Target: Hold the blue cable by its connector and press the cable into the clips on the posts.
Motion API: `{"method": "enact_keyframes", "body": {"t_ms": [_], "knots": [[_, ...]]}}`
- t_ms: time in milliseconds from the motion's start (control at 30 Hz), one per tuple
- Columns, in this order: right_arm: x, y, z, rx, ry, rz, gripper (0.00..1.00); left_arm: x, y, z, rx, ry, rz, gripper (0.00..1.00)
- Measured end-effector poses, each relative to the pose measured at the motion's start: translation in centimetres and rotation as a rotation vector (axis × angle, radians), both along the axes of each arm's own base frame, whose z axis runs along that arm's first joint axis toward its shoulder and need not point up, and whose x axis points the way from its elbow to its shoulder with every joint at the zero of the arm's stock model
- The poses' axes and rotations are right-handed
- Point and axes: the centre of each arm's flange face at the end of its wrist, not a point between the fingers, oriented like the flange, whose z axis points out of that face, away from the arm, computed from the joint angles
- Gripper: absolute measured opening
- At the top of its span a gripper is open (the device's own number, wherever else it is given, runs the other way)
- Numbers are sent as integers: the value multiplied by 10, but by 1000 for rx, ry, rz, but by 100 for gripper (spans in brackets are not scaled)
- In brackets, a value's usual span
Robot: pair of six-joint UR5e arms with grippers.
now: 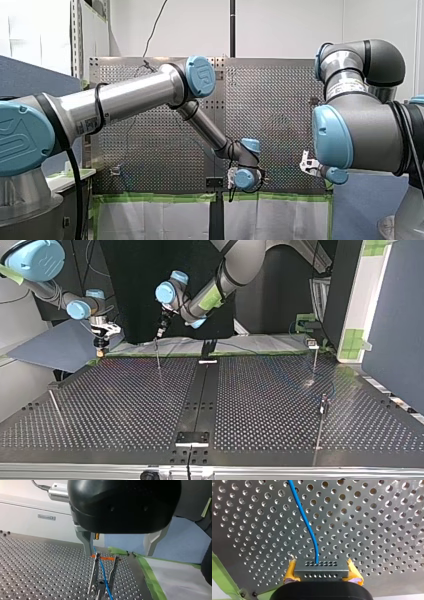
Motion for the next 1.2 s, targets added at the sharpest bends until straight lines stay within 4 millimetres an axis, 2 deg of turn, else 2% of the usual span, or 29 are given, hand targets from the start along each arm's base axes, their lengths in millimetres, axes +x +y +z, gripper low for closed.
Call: {"method": "enact_keyframes", "body": {"t_ms": [1200], "knots": [[1, 1, -2, 7, -2, 4, 0, -2, -2, 1, -9, -9, 16, 100]]}}
